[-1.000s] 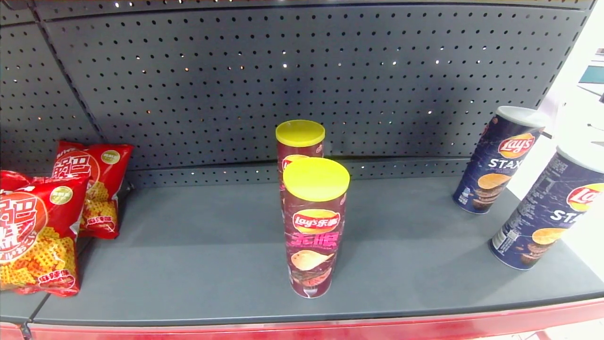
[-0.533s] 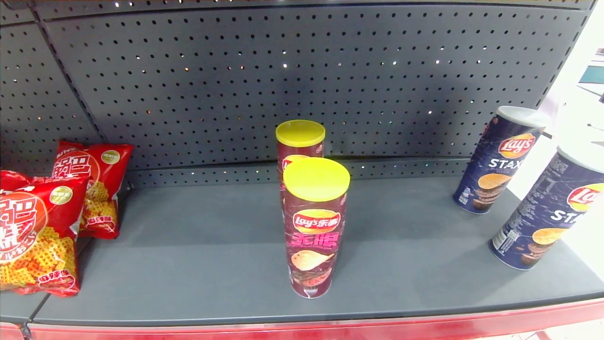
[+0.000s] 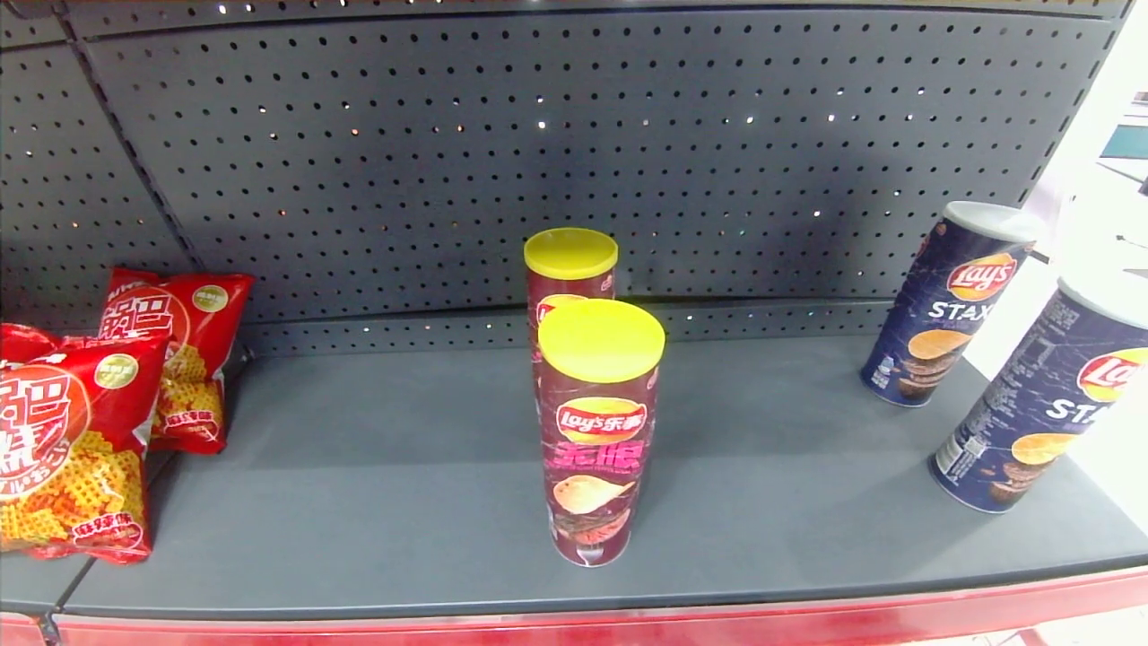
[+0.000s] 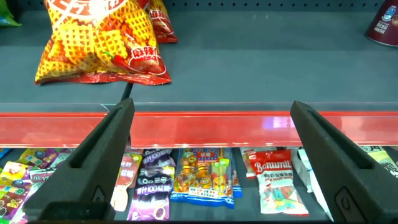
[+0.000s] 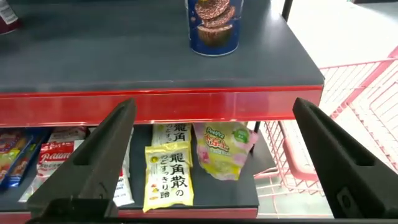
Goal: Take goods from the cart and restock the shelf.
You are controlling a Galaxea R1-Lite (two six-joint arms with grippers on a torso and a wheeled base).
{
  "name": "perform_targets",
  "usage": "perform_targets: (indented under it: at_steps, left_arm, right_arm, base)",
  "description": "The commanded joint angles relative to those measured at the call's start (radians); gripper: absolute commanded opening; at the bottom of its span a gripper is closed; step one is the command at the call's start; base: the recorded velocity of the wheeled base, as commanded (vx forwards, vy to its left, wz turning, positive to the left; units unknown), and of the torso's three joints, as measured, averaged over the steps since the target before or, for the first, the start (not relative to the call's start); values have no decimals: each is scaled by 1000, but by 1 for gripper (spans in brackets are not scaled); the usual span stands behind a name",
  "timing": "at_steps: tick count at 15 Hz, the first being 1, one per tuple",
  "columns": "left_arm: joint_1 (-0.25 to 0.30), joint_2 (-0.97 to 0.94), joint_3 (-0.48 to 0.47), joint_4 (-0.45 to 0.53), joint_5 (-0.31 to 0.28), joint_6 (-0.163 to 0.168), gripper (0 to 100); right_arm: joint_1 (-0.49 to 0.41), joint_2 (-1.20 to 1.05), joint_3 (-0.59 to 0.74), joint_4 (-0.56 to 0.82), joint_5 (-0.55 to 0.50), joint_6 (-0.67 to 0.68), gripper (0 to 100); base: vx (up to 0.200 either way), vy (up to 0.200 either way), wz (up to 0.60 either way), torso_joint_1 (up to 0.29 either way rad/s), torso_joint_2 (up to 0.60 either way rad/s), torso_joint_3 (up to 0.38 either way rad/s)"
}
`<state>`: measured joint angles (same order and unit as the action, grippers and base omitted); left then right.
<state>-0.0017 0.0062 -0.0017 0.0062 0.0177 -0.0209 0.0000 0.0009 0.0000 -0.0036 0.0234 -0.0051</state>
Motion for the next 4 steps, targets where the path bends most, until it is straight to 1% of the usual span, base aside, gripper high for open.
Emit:
perform_targets:
  at_steps: [1,4]
  left_arm:
    - [0,1,0,0,1,-1,100]
    - [0,1,0,0,1,-1,100]
  right_arm:
    - [0,2,0,1,0,1,100]
    - [0,1,0,1,0,-1,100]
  base:
    - [0,0,0,0,0,0]
    - [0,0,0,0,0,0]
